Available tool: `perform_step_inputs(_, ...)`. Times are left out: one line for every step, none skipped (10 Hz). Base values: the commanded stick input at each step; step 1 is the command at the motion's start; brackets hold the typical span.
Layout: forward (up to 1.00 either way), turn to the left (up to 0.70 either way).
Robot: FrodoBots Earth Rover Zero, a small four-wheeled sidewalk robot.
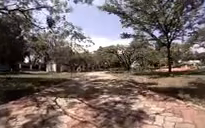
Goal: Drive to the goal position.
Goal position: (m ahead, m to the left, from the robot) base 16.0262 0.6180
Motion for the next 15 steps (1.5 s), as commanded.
perform_step_inputs(0.7, 0.0)
perform_step_inputs(0.7, 0.0)
perform_step_inputs(0.7, 0.0)
perform_step_inputs(0.7, 0.0)
perform_step_inputs(0.7, 0.0)
perform_step_inputs(0.7, 0.0)
perform_step_inputs(0.7, 0.0)
perform_step_inputs(0.7, 0.0)
perform_step_inputs(0.7, 0.0)
perform_step_inputs(0.7, 0.0)
perform_step_inputs(0.7, 0.0)
perform_step_inputs(0.7, 0.0)
perform_step_inputs(0.7, 0.0)
perform_step_inputs(0.7, 0.0)
perform_step_inputs(0.7, 0.0)
